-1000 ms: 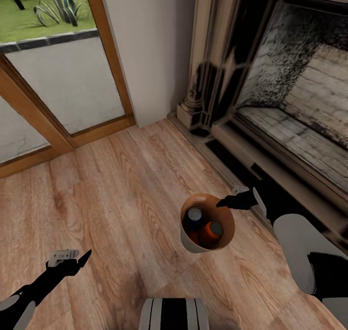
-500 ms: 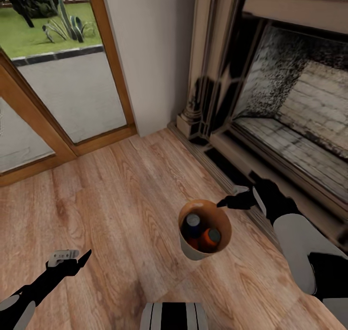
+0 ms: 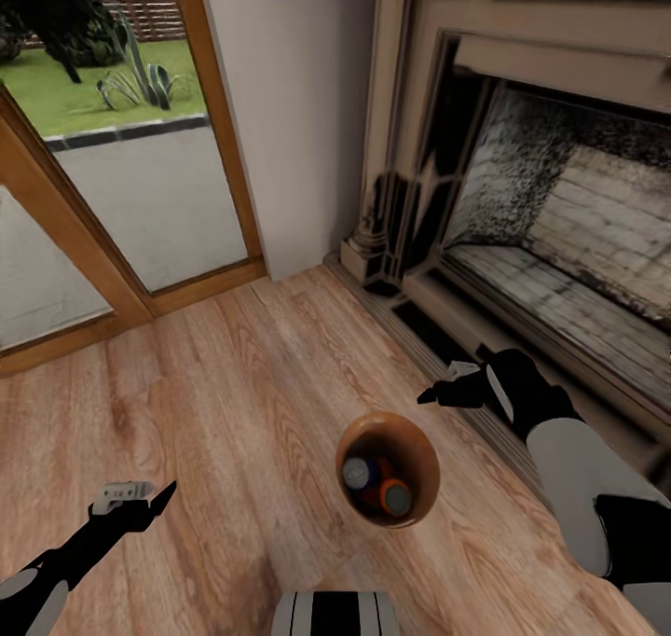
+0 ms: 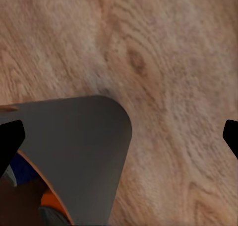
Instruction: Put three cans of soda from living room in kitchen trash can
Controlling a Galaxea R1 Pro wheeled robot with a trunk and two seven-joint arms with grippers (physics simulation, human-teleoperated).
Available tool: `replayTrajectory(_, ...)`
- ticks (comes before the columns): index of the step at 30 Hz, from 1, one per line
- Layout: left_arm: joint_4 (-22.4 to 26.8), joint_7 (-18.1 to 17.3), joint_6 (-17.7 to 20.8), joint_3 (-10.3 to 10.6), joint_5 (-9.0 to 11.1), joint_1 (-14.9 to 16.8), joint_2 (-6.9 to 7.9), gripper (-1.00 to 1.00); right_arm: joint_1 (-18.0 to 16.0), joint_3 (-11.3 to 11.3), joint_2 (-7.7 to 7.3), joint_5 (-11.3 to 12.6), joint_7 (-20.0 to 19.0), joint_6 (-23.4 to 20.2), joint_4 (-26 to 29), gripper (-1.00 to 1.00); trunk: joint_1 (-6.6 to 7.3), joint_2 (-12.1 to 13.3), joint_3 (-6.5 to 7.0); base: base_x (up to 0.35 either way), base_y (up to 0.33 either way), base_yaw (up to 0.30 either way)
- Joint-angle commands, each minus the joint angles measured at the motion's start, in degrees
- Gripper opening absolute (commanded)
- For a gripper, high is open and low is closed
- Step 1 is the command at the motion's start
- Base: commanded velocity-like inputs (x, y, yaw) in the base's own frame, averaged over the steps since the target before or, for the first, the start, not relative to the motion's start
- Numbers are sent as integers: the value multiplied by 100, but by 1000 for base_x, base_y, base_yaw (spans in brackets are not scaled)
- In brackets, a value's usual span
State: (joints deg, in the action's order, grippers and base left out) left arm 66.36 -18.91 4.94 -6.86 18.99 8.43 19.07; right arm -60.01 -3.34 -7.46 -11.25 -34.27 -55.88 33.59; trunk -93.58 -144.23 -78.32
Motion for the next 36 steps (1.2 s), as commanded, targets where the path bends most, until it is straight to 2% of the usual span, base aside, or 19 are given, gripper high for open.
replayTrajectory(1, 0, 1, -1, 0, -1, 0, 0, 100, 90, 1, 9, 3, -1, -21, 122, 100, 2, 2, 23, 0, 0, 0)
replayTrajectory(21, -2, -2, 7, 2, -1, 1, 0, 100, 524, 0, -18, 0, 1, -27, 375, 100, 54, 28, 466, 0, 0, 0)
replayTrajectory(29, -10, 6, 16, 4, -1, 1, 0, 100, 894, 49, -3, 0, -1, -20, 739, 100, 74, 39, 643, 0, 0, 0)
replayTrajectory(36, -252, 9, 16, 9, 6, 1, 0, 100, 1039, 82, -17, -3, 2, -4, 846, 100, 93, 48, 798, 0, 0, 0)
